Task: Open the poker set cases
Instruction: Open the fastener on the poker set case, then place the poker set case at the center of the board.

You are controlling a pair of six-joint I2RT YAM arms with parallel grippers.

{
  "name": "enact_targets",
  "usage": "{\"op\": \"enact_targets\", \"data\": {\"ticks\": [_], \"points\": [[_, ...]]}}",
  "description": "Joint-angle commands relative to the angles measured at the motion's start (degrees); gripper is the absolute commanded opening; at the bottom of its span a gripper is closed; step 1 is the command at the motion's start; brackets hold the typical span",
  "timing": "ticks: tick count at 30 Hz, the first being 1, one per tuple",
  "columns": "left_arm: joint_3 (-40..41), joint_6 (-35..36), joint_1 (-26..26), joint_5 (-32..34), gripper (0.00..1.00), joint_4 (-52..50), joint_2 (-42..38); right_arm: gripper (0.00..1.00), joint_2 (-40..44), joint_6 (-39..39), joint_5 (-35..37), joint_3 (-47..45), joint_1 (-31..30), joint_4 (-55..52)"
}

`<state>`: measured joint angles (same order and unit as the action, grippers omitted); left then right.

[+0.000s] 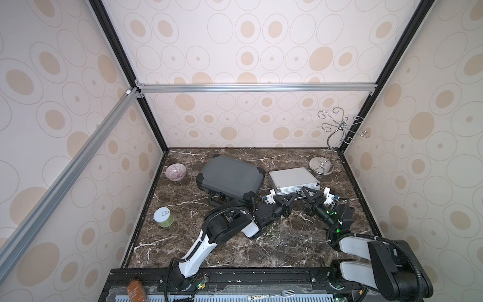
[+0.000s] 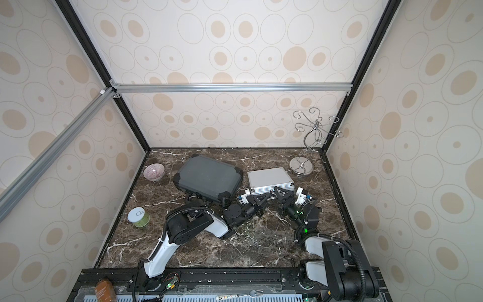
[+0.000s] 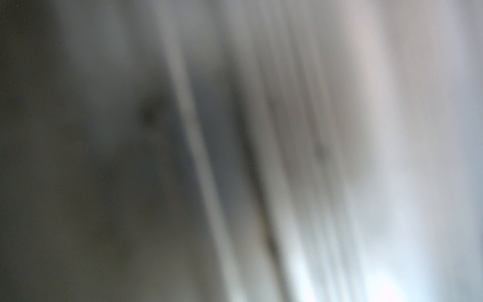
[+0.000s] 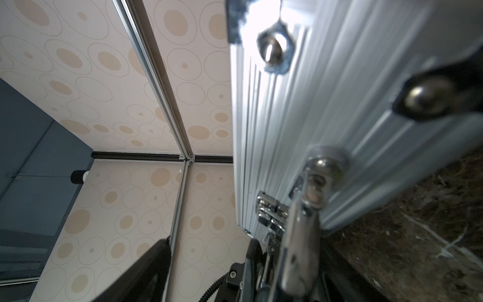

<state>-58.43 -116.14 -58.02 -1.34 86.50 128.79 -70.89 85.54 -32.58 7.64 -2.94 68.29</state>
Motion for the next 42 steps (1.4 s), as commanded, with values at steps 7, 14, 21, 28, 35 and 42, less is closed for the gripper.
{"op": "enact_targets", "data": {"ticks": [7,14,21,28,35,42], "points": [[-0.3,-5.8,-1.1,-3.5,0.0,4.9,0.9,0.87,4.5,4.1,1.7,1.9,-0.3,12.4],[-0.3,-6.7,-1.0,-3.2,0.0,5.5,1.6,0.87,5.6,4.2,1.8,0.4,-0.2,10.9],[0.3,-6.7,-0.8,-2.9,0.0,5.9,1.7,0.87,8.9,0.7,0.6,0.1,-0.3,2.9],[2.7,-6.1,0.1,-2.3,0.0,6.6,1.4,0.95,24.6,-17.1,3.4,3.2,0.3,-41.3],[5.0,-6.2,0.2,-3.0,0.0,7.0,3.1,0.96,26.7,-23.6,2.7,2.8,2.2,-52.6],[8.7,-6.5,0.2,-2.6,0.0,8.4,4.8,0.95,25.5,-31.3,3.3,5.5,2.2,-59.9]]}}
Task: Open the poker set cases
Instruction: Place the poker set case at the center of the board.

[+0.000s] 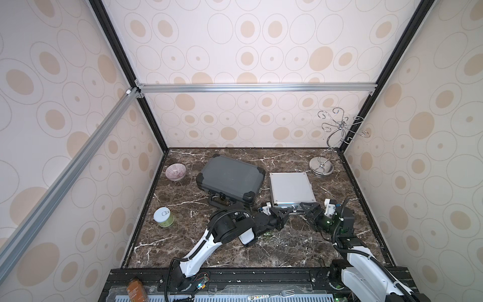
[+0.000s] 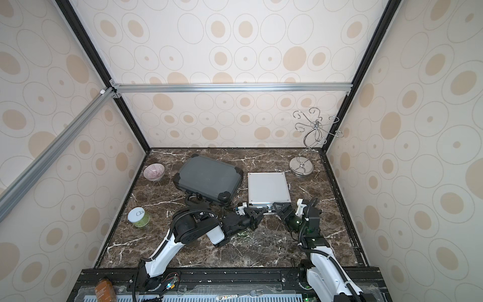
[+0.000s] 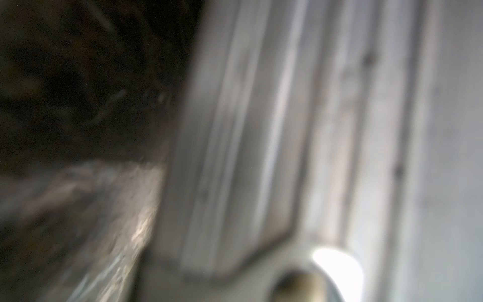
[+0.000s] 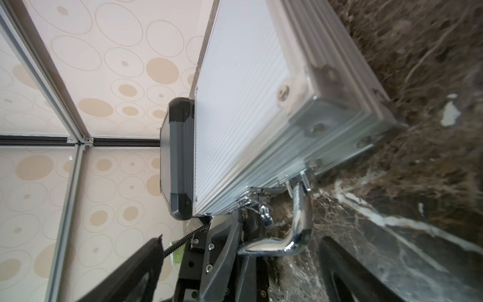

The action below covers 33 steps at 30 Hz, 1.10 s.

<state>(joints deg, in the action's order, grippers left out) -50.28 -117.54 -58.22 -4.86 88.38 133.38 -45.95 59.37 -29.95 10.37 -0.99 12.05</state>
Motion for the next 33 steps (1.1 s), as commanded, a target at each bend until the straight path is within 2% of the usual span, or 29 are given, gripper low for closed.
{"op": "enact_targets", "data": {"ticks": [1,3,4,10,14,25,33], "points": [[0.7,-5.0,0.4,0.9,0.0,6.6,0.4,0.95,0.6,-6.2,1.0,3.1,0.2,-4.9],[1.1,-5.1,0.4,0.7,0.01,6.7,0.6,0.95,0.9,-7.9,1.4,3.6,0.2,-6.7],[1.2,-5.1,0.4,0.6,0.05,6.9,0.7,0.95,1.0,-8.4,1.4,3.7,0.2,-7.0],[2.5,-5.5,0.2,0.6,0.38,7.1,0.1,0.94,1.9,-13.4,2.9,5.5,0.3,-12.5],[3.1,-5.4,-0.1,0.2,0.66,6.5,-0.8,0.94,1.8,-15.3,3.7,6.0,0.3,-14.0],[5.8,-5.8,-1.0,1.0,0.7,8.2,-1.8,0.93,-2.2,-17.6,0.9,6.4,0.2,-12.3],[10.1,-4.1,-1.5,1.3,0.75,7.7,-6.3,0.91,-3.0,-18.3,-0.4,6.5,0.0,-11.7]]}}
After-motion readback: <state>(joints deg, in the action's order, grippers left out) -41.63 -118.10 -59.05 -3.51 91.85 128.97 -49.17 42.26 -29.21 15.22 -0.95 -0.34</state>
